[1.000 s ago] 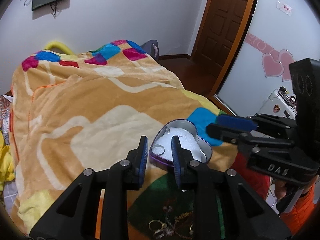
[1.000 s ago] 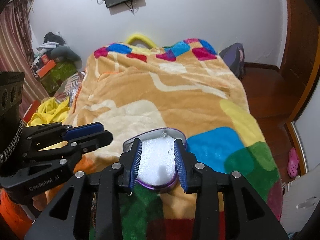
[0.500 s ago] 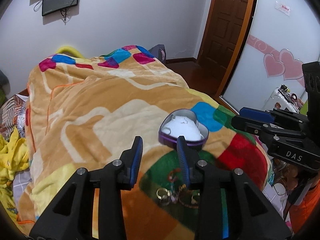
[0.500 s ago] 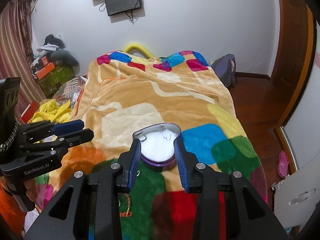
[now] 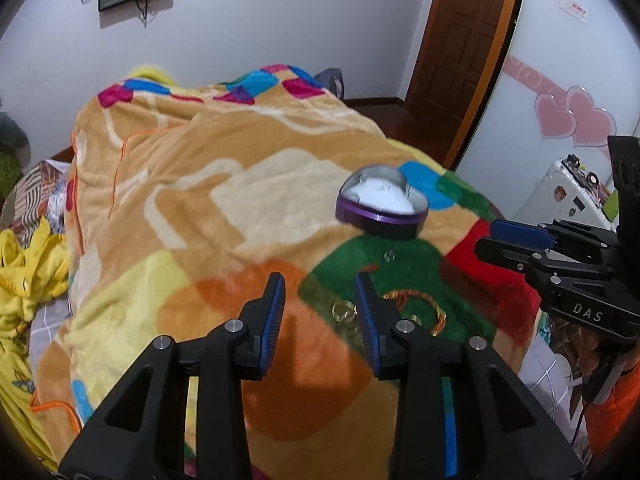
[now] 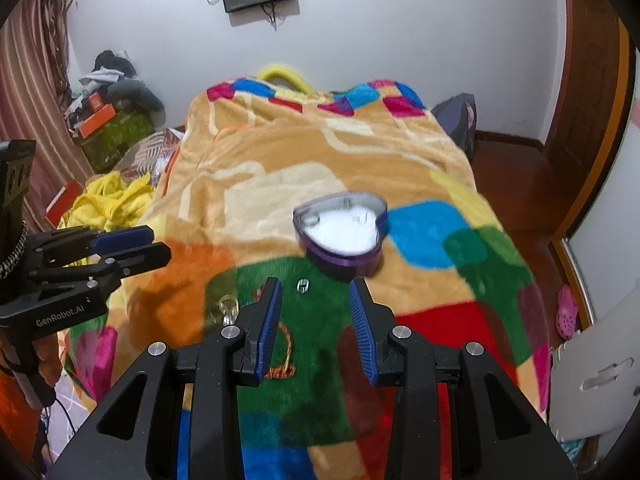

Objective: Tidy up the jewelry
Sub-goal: 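Move both open tools back over the jewelry on the blanket, then grasp the orange braided bracelet with the right tool while the left tool grasps two rings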

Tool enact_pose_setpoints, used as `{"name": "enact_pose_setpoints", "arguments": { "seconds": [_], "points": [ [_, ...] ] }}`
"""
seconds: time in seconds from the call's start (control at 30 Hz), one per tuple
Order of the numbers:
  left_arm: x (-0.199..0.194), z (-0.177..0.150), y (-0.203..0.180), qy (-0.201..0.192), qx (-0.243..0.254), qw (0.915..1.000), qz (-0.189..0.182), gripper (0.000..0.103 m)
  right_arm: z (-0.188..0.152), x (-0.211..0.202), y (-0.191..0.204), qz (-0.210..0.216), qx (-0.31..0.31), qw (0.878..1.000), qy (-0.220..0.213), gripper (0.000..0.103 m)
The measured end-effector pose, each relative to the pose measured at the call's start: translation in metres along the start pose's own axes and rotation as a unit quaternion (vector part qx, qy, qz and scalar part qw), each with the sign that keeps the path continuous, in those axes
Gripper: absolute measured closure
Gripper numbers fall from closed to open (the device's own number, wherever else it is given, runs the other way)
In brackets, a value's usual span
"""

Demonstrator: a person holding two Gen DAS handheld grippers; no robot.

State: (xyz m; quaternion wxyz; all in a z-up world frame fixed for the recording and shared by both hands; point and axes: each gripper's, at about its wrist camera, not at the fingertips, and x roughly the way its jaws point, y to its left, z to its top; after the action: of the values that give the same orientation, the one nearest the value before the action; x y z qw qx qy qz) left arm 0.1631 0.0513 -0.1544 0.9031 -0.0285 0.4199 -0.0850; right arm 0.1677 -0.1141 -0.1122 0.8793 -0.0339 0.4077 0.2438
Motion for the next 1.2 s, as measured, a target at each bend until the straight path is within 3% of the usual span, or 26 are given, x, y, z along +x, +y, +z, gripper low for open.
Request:
{"name": "enact_pose_setpoints", "arguments": {
  "seconds": [0.47, 0.6, 0.77, 1.2],
  "points": [
    [0.022, -0.034, -0.002, 0.049, -0.01, 0.9985, -0.02, 0.068, -0.041, 0.048, 0.01, 0.004, -0.01, 0.997, 0.082, 0.071],
    [0.03, -0.035, -0.01, 0.056, 0.003, 0.9983, -0.019, 0.068, -0.043, 0.05, 0.011, 0.002, -0.021, 0.997, 0.072, 0.075],
    [0.041, -0.033, -0.016, 0.065, 0.008, 0.9975, -0.027, 0.068, -0.044, 0.05, 0.01, -0.001, -0.033, 0.998, 0.062, 0.093],
    [0.07, -0.032, -0.032, 0.075, 0.027, 0.9967, -0.009, 0.06, -0.041, 0.042, -0.022, -0.021, -0.003, 0.999, 0.042, 0.099]
  ]
}}
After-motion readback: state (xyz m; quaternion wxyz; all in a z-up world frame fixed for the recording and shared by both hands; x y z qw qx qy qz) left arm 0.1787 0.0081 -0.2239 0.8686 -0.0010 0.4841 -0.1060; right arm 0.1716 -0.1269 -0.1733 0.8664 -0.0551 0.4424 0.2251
